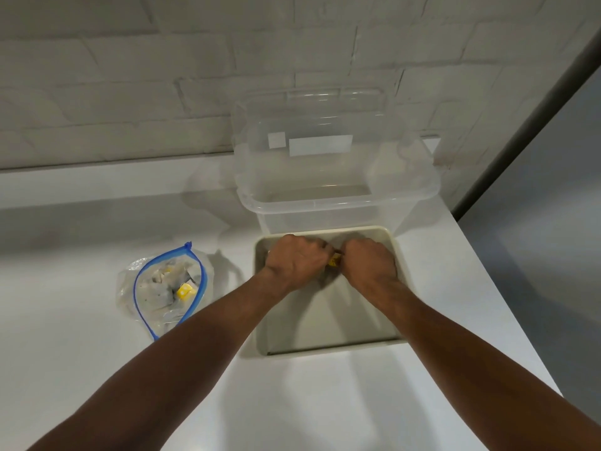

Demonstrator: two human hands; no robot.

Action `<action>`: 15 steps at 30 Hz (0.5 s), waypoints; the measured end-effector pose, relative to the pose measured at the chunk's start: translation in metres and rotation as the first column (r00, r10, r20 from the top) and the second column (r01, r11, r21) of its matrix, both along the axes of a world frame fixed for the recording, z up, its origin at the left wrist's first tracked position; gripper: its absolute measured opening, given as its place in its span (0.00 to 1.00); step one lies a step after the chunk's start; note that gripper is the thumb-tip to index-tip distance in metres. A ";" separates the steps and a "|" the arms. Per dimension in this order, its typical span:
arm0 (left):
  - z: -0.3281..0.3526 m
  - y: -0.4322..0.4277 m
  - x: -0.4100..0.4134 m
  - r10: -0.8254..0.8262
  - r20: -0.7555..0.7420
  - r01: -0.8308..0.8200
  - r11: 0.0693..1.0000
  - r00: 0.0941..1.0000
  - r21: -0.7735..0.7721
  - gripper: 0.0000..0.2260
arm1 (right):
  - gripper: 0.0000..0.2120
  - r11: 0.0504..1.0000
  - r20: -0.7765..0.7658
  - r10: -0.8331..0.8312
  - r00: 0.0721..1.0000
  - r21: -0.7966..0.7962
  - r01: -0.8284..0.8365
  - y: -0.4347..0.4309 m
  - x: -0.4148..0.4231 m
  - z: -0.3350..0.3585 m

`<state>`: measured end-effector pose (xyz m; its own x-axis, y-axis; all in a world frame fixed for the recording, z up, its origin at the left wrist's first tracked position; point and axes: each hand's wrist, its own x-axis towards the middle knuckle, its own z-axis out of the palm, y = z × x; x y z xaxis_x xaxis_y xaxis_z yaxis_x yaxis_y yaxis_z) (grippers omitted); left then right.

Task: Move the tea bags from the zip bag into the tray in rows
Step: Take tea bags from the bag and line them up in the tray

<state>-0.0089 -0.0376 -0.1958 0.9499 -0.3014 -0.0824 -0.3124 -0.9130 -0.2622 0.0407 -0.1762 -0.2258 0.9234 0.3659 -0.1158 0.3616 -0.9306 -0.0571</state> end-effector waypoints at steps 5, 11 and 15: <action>0.000 -0.005 -0.020 0.100 0.097 -0.106 0.993 0.990 0.054 0.13 | 0.08 0.999 -0.042 -0.013 0.999 0.049 0.016 -0.008 0.001 0.005; -0.012 -0.014 -0.047 -0.025 -0.088 0.032 0.996 0.996 0.081 0.04 | 0.07 0.996 -0.205 0.066 0.976 0.064 -0.054 -0.015 0.008 0.018; -0.026 -0.018 -0.051 -0.038 0.021 0.033 0.979 0.999 0.201 0.03 | 0.05 0.993 -0.231 0.086 0.969 -0.063 -0.103 -0.012 0.016 0.025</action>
<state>-0.0600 -0.0558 -0.2220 0.9415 -0.3143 -0.1216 -0.3347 -0.8299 -0.4463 0.0563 -0.1885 -0.2010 0.8310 0.4331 -0.3491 0.4338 -0.8974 -0.0808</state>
